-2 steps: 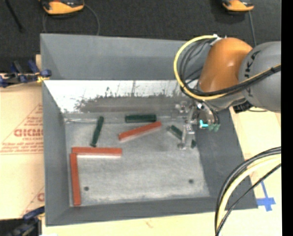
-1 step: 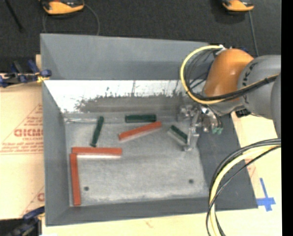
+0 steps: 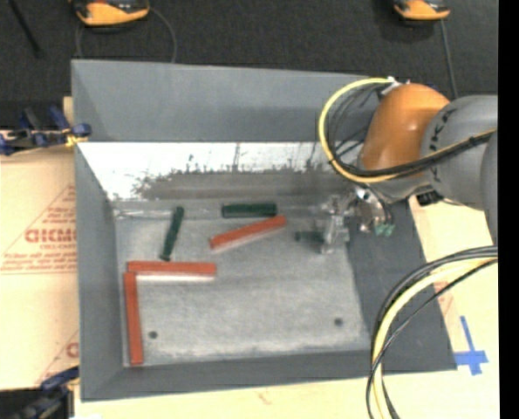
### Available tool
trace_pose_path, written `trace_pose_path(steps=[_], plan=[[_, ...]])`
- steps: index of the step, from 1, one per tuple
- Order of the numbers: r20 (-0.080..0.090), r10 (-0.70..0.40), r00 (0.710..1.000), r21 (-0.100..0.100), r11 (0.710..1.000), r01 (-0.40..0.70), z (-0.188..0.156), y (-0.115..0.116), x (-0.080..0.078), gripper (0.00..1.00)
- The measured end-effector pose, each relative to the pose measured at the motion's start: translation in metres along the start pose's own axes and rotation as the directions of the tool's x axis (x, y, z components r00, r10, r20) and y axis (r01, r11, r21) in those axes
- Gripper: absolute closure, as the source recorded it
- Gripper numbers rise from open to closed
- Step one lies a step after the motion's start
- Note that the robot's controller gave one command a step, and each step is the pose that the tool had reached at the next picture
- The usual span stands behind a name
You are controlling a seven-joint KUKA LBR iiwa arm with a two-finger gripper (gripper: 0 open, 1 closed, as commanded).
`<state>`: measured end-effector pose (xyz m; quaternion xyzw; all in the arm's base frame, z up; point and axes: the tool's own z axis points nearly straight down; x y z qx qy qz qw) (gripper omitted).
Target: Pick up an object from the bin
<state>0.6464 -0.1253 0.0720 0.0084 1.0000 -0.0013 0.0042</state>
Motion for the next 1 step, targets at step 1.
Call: trace_pose_path(steps=[1], plan=[[0.006, -0.109, 0.994, 0.003, 0.994, 0.109, -0.1997, -0.0182, 0.0043, 1.00]])
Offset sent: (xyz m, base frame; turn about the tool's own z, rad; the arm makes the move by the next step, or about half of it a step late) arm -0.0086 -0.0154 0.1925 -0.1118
